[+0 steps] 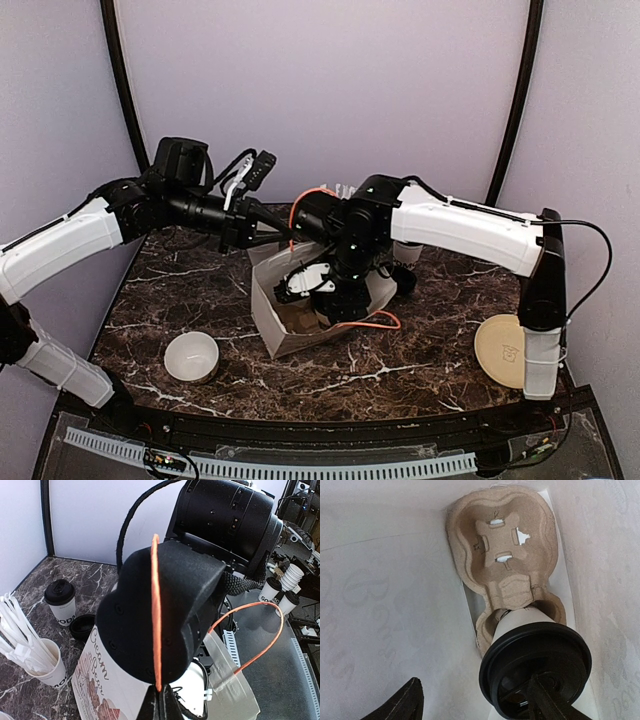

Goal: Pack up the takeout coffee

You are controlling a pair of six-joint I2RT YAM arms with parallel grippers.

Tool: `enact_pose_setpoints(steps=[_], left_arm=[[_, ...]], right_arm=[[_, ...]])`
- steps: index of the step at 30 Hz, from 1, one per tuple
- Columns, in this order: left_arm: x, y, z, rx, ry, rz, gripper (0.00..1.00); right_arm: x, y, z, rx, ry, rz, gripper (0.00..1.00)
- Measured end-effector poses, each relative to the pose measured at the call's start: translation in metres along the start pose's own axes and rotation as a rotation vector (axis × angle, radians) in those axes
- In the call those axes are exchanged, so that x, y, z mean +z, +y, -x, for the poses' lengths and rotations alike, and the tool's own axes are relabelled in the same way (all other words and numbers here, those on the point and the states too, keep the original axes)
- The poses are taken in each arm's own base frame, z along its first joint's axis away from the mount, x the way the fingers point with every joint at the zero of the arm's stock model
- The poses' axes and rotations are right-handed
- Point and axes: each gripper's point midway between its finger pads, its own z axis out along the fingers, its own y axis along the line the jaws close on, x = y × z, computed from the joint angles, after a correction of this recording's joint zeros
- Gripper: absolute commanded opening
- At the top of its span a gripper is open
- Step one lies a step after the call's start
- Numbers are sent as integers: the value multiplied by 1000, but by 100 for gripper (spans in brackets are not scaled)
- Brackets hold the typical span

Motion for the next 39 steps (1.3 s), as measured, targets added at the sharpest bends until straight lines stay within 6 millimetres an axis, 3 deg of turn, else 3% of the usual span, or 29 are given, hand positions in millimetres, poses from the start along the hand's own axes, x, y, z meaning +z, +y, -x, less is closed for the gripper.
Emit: enact_pose_setpoints(steps=[8, 13, 17, 23, 25, 26, 28, 31, 35, 39], left_arm=[[0, 12, 6, 4, -27, 61, 0], [-2, 23, 12, -1, -52, 108, 0], [0, 31, 9, -5, -47, 128, 0], [6, 50, -2, -11, -15, 193, 0], [8, 58, -6, -13, -3, 220, 7], [9, 63, -7, -13, 3, 239, 21], [9, 73, -8, -5, 12, 280, 39], [6, 88, -7, -3, 22, 358, 55], [-2, 103, -3, 14, 25, 455, 66], [-14, 108, 3, 39, 19, 526, 74]], right_arm=[[4, 15, -16, -73, 32, 37, 73], [-6, 18, -15, -138, 18, 22, 73], [-29, 9, -8, -159, -28, -48, 76], [-85, -32, 18, -125, -197, -205, 76], [-105, -48, 19, -100, -250, -242, 78], [-113, -55, 17, -87, -272, -256, 78], [-130, -65, 12, -59, -318, -268, 79], [-155, -78, 4, -12, -411, -267, 79], [-180, -97, -27, 81, -463, -296, 79], [-185, -124, -80, 233, -461, -328, 81]])
